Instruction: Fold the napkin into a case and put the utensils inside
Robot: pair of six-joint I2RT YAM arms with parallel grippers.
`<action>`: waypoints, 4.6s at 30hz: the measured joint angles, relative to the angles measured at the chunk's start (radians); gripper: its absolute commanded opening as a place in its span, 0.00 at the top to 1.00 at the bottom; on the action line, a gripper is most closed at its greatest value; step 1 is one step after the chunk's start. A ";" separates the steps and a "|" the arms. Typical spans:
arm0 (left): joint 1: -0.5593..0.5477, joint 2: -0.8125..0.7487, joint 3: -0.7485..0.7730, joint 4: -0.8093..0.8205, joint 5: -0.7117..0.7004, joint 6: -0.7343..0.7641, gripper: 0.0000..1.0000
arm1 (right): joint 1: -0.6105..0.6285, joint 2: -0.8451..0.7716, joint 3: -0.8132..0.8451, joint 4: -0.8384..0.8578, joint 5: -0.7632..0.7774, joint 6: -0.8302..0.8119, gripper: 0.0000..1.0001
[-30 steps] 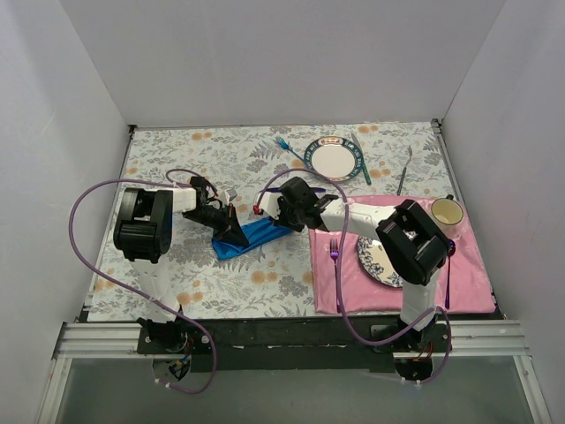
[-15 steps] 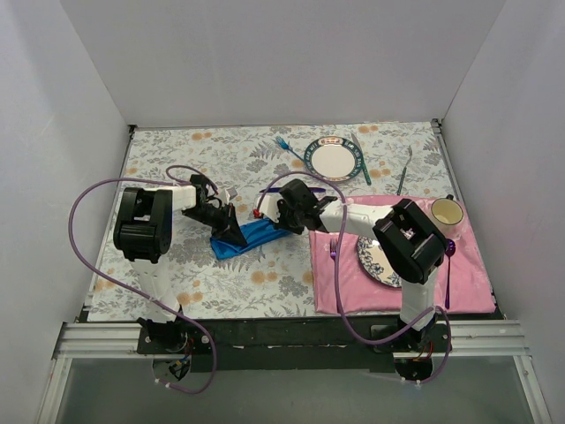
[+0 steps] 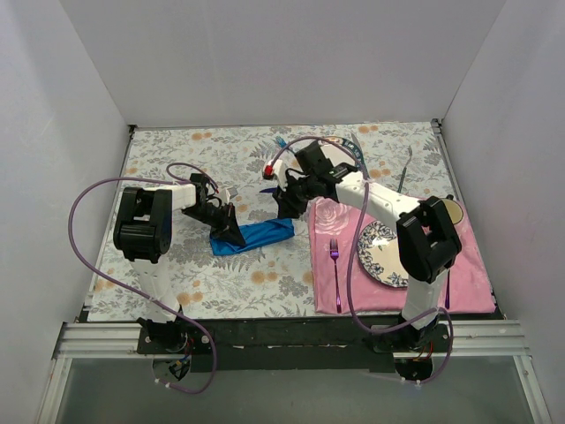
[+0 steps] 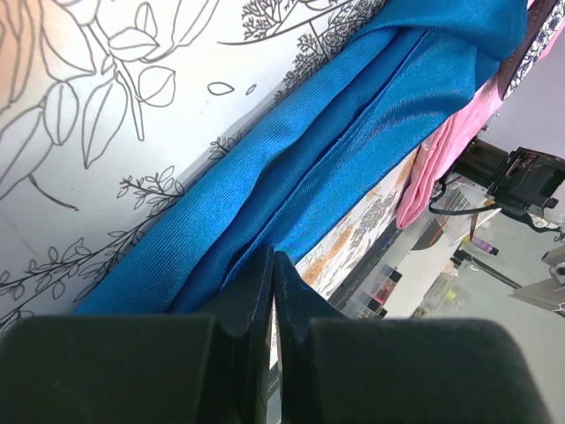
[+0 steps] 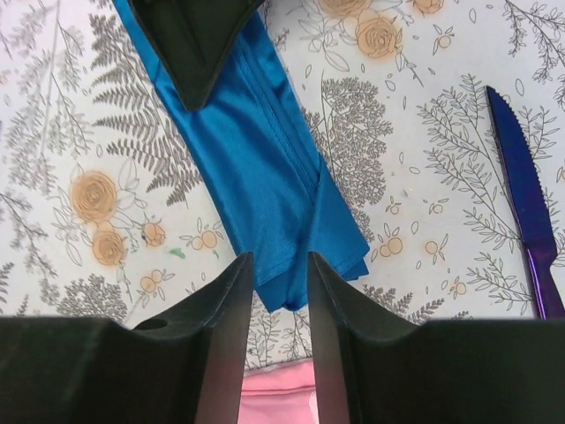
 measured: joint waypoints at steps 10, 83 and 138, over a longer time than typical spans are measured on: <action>0.000 0.000 0.000 0.000 0.000 0.000 1.00 | -0.013 0.128 0.060 -0.021 -0.068 0.063 0.78; -0.004 0.097 0.308 -0.132 -0.032 0.443 0.50 | 0.058 0.237 -0.035 0.259 -0.067 -0.005 0.79; -0.060 -0.302 0.045 0.122 -0.237 0.568 1.00 | -0.107 0.042 0.074 0.254 -0.055 0.235 0.27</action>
